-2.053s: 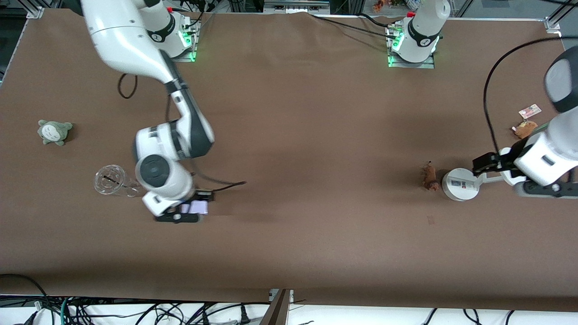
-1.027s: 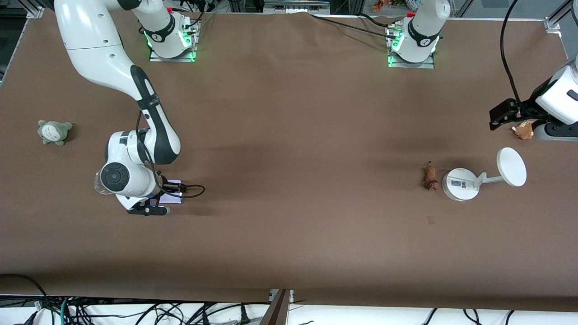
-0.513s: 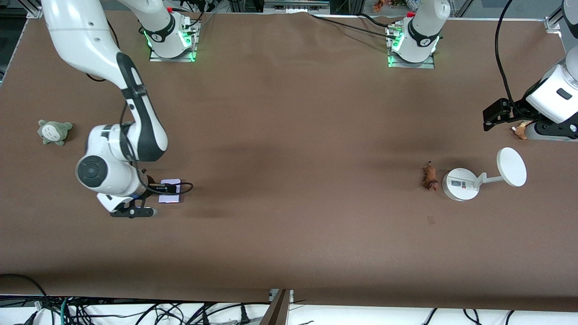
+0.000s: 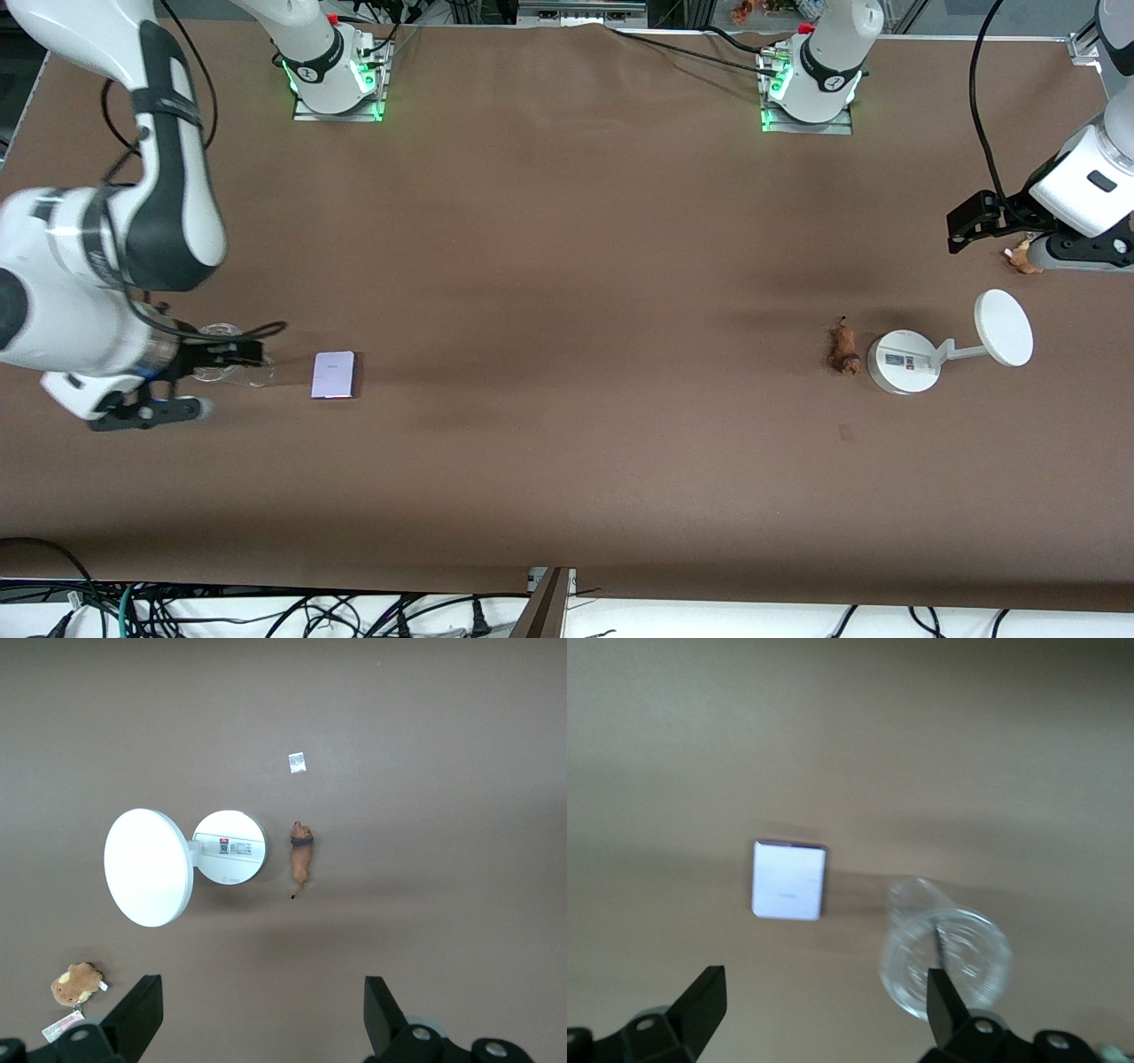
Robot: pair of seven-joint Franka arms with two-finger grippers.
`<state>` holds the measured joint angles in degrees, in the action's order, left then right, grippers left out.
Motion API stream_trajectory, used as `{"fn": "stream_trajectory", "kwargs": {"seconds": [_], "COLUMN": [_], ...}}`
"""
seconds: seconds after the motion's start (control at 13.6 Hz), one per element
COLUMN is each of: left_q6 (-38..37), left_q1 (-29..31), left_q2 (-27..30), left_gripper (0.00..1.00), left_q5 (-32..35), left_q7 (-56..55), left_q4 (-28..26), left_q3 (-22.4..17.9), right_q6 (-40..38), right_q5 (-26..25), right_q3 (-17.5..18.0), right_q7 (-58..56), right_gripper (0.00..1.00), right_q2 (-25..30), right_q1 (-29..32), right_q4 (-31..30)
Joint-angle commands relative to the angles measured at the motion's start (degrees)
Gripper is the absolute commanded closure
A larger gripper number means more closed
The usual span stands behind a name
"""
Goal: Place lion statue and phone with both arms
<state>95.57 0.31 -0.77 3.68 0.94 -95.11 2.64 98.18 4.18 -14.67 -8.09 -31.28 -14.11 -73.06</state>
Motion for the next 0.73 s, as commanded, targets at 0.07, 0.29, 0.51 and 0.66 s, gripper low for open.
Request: {"fn": "stream_trajectory", "kwargs": {"seconds": [0.07, 0.29, 0.51, 0.66], "left_q6": [1.11, 1.19, 1.19, 1.28], "left_q1": [0.13, 0.04, 0.13, 0.04], "left_q2": [2.88, 2.70, 2.61, 2.61], "left_gripper": [0.00, 0.00, 0.00, 0.00], "left_q5": [-1.57, -1.57, -1.57, -1.57], "left_q7": [0.99, 0.55, 0.64, 0.55], "left_q4": [-3.24, -2.97, -2.88, -2.80], "left_q3": [-0.44, 0.00, 0.00, 0.00], "right_q6": [-6.39, -10.10, -9.57, -9.58], "right_q5": [0.65, 0.56, -2.77, -2.69], "right_q3": [-0.71, 0.25, 4.82, 5.35], "right_q7": [-0.80, 2.72, 2.11, 1.76], "right_gripper": [0.00, 0.00, 0.00, 0.00], "right_q2": [7.26, 13.94, 20.81, 26.78], "right_q1": [0.31, 1.27, 4.43, 5.41], "right_q4": [0.90, -3.20, -9.98, -14.81]}}
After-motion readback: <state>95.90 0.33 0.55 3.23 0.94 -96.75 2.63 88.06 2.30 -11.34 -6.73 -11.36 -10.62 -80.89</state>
